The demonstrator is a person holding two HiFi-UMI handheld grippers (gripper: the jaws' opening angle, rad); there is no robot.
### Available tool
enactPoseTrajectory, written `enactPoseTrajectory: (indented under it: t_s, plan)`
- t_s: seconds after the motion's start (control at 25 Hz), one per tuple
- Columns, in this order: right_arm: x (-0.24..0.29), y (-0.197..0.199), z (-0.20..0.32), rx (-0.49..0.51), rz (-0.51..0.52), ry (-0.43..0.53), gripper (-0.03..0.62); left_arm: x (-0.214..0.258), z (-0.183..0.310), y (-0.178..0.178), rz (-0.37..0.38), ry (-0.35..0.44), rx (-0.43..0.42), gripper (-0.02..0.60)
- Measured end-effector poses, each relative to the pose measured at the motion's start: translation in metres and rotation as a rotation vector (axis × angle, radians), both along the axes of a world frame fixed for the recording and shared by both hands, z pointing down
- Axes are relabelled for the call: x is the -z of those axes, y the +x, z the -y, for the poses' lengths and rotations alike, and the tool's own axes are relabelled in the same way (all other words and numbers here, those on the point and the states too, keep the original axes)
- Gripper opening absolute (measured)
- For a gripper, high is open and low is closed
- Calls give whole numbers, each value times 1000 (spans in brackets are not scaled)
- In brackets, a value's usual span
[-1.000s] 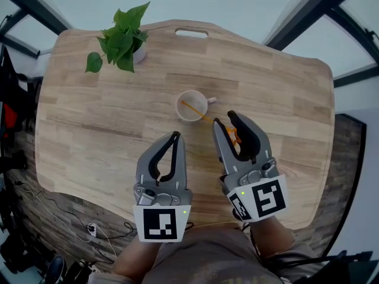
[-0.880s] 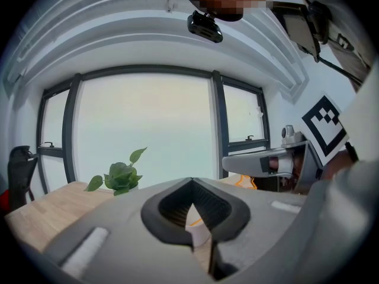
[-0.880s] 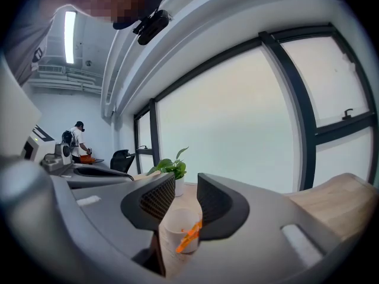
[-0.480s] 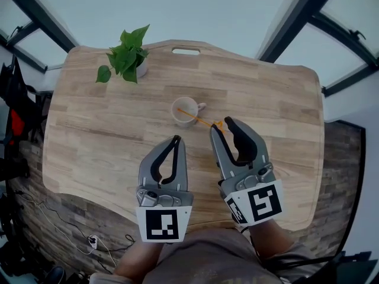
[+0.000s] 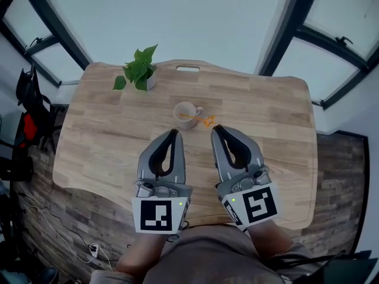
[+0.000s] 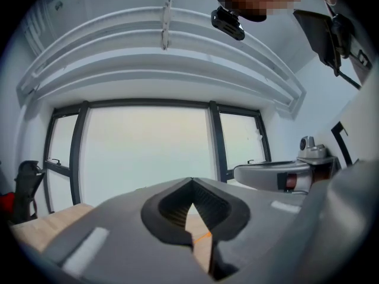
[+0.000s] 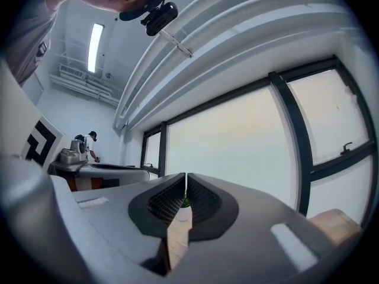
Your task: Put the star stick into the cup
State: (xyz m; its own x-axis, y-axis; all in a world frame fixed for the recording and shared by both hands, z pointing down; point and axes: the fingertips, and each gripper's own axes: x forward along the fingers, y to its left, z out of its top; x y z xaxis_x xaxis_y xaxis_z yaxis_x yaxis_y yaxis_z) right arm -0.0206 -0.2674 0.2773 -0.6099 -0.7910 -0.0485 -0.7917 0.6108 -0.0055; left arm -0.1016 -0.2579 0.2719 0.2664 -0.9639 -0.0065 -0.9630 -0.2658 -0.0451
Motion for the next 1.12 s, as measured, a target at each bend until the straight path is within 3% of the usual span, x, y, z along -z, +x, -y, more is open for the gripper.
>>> enactPoseTrajectory:
  t_s: [0.52,1.12]
  plan:
    - [49,22,-29,-8,-8,119,26,52,-32,23,56,134,31,0]
    - [50,24,-19,2,9,118,26,54,-25,25,60,131,39,0]
